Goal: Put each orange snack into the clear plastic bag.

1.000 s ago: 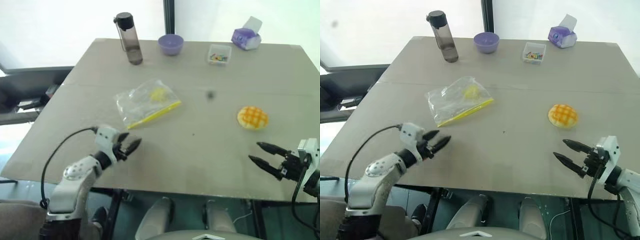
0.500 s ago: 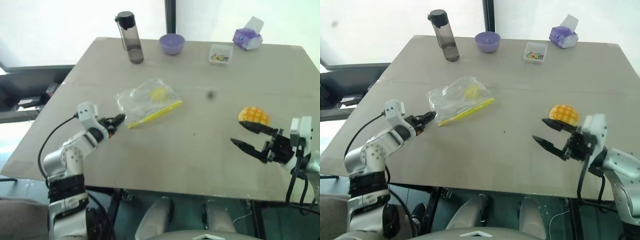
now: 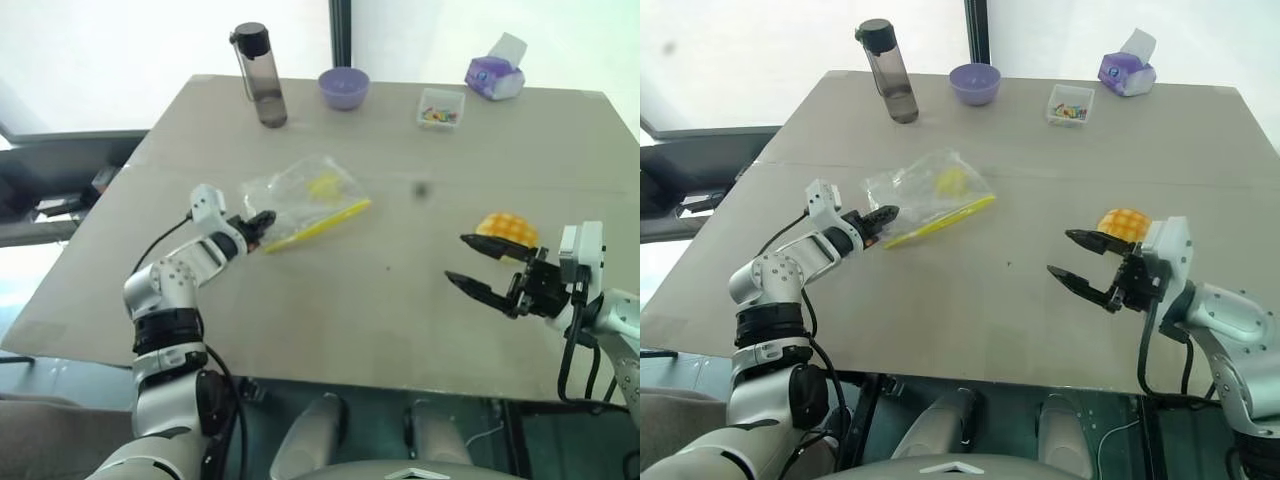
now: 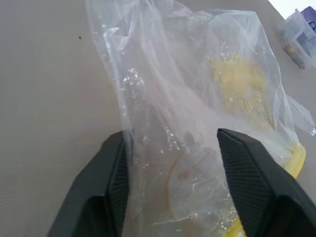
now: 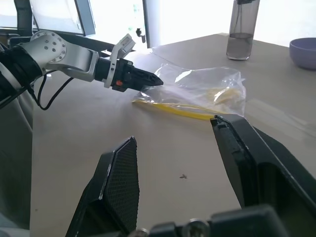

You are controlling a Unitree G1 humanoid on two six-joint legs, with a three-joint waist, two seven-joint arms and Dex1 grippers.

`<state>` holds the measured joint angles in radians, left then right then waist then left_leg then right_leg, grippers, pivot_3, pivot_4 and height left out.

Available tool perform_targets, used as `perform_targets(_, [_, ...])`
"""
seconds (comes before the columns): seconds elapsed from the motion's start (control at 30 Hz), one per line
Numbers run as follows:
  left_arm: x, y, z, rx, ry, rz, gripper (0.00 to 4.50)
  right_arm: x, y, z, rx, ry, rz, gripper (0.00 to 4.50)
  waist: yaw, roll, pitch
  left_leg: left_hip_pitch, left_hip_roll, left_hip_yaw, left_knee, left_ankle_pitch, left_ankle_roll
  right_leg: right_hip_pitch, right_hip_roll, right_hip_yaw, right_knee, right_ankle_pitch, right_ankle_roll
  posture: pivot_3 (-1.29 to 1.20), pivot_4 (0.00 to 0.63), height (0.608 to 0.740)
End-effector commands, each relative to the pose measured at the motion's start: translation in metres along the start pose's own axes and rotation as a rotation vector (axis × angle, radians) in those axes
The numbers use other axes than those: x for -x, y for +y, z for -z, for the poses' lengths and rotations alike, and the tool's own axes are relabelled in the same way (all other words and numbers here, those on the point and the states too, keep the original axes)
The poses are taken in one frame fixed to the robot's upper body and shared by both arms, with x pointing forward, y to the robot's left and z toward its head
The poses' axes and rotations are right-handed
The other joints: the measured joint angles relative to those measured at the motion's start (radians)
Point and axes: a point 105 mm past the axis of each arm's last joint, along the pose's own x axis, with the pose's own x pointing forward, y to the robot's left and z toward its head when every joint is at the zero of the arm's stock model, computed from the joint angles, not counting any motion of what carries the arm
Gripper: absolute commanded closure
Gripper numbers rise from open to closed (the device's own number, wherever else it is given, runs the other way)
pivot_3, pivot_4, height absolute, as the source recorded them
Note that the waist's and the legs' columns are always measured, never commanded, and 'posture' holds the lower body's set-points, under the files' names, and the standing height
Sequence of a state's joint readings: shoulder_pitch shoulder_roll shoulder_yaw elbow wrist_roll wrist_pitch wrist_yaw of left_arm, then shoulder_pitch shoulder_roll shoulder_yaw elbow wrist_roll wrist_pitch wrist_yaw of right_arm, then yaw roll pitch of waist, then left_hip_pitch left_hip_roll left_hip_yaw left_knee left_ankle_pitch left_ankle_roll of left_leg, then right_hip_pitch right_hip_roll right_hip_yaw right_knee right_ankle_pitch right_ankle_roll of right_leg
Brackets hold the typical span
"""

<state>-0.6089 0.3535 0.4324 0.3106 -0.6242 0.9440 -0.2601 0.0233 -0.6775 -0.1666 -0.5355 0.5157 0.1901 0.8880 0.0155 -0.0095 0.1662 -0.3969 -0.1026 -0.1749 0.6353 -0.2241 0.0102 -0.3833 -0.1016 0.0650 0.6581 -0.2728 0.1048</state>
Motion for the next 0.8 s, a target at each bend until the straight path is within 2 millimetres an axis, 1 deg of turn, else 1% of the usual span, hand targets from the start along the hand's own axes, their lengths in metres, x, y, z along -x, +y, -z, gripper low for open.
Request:
perform_targets(0.03, [-0.004,-0.005,0.012,0.049,0.058,0.033,3.65,-0.005,0.002,-0.011,0.043,-0.044,-0.004,1.76,-0.001,0.000,0.000,0.000,0.000,0.000,0.000,0.000,0.000,0.000,0.000,0.000,0.000,0.000,0.000,0.00,0.150,0.739])
perform_targets(0.07, [-0.003,-0.008,0.011,0.060,0.053,0.055,4.20,-0.006,0.002,-0.011,0.046,-0.049,-0.001,1.76,-0.001,0.000,0.000,0.000,0.000,0.000,0.000,0.000,0.000,0.000,0.000,0.000,0.000,0.000,0.000,0.00,0.150,0.739])
perform_targets(0.1, [-0.001,-0.012,0.011,0.073,0.055,0.080,4.47,-0.007,0.001,-0.012,0.051,-0.055,0.006,1.76,-0.002,0.000,0.000,0.000,0.000,0.000,0.000,0.000,0.000,0.000,0.000,0.000,0.000,0.000,0.000,0.00,0.150,0.739])
perform_targets(0.17, [0.000,-0.019,0.012,0.098,0.070,0.120,4.47,-0.009,-0.001,-0.012,0.055,-0.062,0.014,1.76,-0.003,0.000,0.000,0.000,0.000,0.000,0.000,0.000,0.000,0.000,0.000,0.000,0.000,0.000,0.000,0.00,0.150,0.739])
perform_targets(0.23, [0.003,-0.027,0.018,0.121,0.110,0.166,4.47,-0.014,0.001,-0.009,0.056,-0.063,0.013,1.76,-0.004,-0.001,0.001,0.000,0.000,0.000,0.000,0.000,0.000,-0.001,0.000,0.000,0.001,0.000,0.000,0.00,0.150,0.739])
perform_targets(0.27, [0.005,-0.032,0.023,0.129,0.137,0.191,4.47,-0.017,0.000,-0.005,0.061,-0.048,0.024,1.76,-0.004,-0.001,0.001,0.000,0.000,0.000,0.000,0.000,0.000,-0.001,0.000,0.000,0.001,0.000,0.000,0.00,0.150,0.739])
perform_targets(0.33, [0.010,-0.041,0.029,0.153,0.171,0.244,4.47,-0.023,-0.006,0.009,0.087,0.019,0.059,1.76,-0.007,-0.001,0.001,-0.001,0.000,0.000,0.000,0.001,-0.002,-0.002,0.000,0.000,0.001,0.000,0.000,0.00,0.150,0.739])
perform_targets(0.37, [0.012,-0.045,0.030,0.162,0.179,0.264,4.47,-0.026,-0.010,0.020,0.129,0.077,0.079,1.76,-0.008,-0.001,0.001,-0.001,0.000,0.000,0.000,0.002,-0.004,-0.002,0.000,0.001,0.001,0.000,0.000,0.00,0.150,0.739])
perform_targets(0.43, [0.016,-0.050,0.033,0.171,0.195,0.290,4.47,-0.030,-0.016,0.041,0.195,0.189,0.093,1.76,-0.008,-0.001,0.001,-0.001,0.000,0.001,0.000,0.003,-0.004,-0.002,0.000,0.001,0.001,0.000,0.000,0.00,0.150,0.739])
perform_targets(0.5, [0.019,-0.054,0.036,0.185,0.213,0.321,4.47,-0.037,-0.017,0.055,0.251,0.249,0.092,1.76,-0.010,-0.001,0.001,-0.001,0.000,0.000,0.000,0.003,-0.005,-0.003,0.001,0.001,0.002,0.000,0.000,0.00,0.150,0.739])
perform_targets(0.67, [0.029,-0.070,0.048,0.193,0.271,0.404,4.47,-0.060,-0.026,0.078,0.403,0.353,0.112,1.76,-0.026,-0.001,0.001,-0.002,0.000,0.001,0.000,0.004,-0.006,-0.004,0.001,0.001,0.003,0.000,0.000,0.00,0.150,0.739])
perform_targets(0.73, [0.033,-0.075,0.054,0.190,0.291,0.429,4.47,-0.063,-0.029,0.085,0.450,0.384,0.103,1.76,-0.029,-0.002,0.001,-0.002,0.000,0.001,0.000,0.004,-0.006,-0.004,0.001,0.002,0.004,0.000,0.000,0.00,0.150,0.739])
perform_targets(0.8, [0.036,-0.078,0.058,0.188,0.305,0.448,4.47,-0.067,-0.035,0.086,0.461,0.388,0.135,1.76,-0.030,-0.002,0.001,-0.002,0.000,0.001,0.000,0.004,-0.006,-0.005,0.001,0.002,0.003,0.000,0.000,0.00,0.150,0.739])
